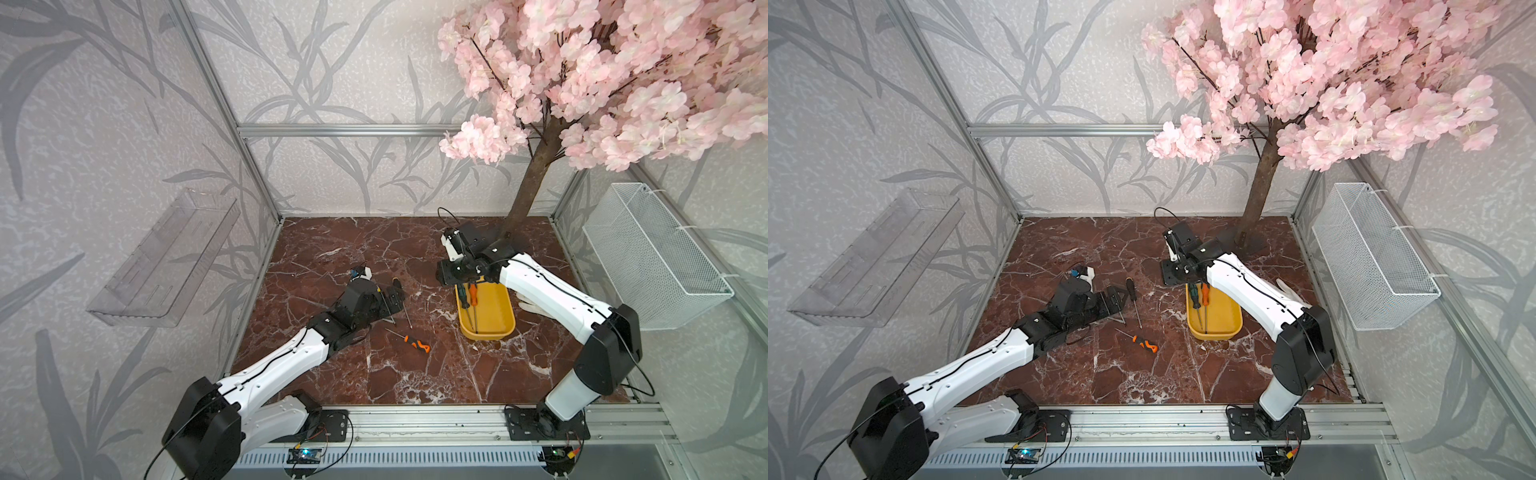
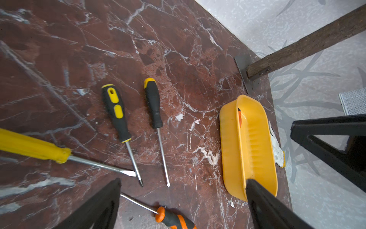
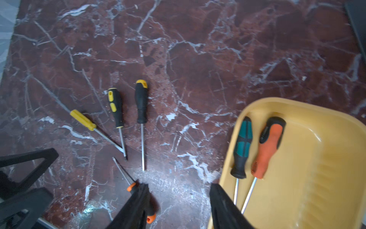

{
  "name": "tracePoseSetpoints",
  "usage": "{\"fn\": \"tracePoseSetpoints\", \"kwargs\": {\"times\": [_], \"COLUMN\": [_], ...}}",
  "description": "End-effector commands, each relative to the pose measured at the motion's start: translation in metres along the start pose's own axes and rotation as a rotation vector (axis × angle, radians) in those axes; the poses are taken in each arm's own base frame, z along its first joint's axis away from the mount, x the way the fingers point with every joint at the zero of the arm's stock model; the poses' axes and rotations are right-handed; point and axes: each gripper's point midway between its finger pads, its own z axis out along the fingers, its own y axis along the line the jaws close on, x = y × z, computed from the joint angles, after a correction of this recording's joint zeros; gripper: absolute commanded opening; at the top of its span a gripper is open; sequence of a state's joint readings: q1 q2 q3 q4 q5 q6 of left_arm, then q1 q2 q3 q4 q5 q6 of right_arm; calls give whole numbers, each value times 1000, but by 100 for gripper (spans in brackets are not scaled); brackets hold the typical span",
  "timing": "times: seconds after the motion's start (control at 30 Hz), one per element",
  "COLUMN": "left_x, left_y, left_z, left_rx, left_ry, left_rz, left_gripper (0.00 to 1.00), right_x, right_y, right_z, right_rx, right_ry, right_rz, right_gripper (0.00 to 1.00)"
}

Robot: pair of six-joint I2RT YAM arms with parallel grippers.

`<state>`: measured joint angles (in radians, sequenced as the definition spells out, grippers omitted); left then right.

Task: Put the screwdriver on the desktop into the storage box
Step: Pick up the screwdriver from the center of the board.

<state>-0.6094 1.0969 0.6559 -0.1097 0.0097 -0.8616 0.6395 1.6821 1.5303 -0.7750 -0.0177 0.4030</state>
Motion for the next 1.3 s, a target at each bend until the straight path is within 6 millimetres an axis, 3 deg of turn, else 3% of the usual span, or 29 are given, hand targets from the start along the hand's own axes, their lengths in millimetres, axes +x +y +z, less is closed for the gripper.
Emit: {"fn": "tracePoseSetpoints", "kwargs": {"times": [0.0,0.1,0.27,0.5,0.87,1.27], "left_x": [-1,-7,-12,-10,-5,-5], "left_y": [23,38,67,79,92,93], "left_z": [-10,-22,-36,-46,-51,-52], "left_rx": [-63,-101,-184,-197,-210,-211], "left_ry": [-21,-60,-99,-122,-139,-132], "left_rz": [-25,-57,-121,-170,-205,-208], "left_gripper": [100,100,100,100,100,100], "right_x": [5,6,9,13,27,34], "right_y": [21,43,64,78,67,62], "right_z": [17,32,62,106,166,189], "right_rx": [-12,-49,-62,-54,61,92], "right_ry": [58,86,140,213,326,360], "right_rz": [-27,-48,-70,-69,-66,-72], "right_gripper": [54,54,54,51,49,41]}}
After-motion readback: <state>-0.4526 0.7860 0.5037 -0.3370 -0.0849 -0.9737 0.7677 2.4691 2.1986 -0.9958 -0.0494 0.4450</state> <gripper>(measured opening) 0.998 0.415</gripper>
